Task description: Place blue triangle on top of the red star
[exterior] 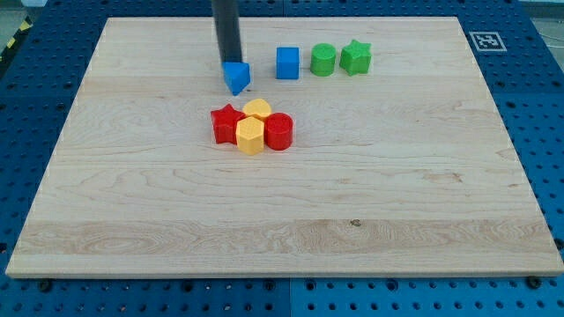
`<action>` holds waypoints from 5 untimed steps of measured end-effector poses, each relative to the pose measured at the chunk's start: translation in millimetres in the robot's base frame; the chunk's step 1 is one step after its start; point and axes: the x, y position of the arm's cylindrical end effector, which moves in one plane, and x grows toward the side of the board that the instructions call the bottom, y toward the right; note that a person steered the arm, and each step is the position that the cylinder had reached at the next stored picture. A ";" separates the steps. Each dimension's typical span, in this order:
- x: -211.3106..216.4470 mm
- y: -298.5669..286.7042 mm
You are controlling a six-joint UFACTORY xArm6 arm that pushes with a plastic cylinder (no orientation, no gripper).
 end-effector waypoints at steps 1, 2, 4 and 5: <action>0.0 -22.4; -3.4 -13.9; -12.2 31.1; -8.6 10.1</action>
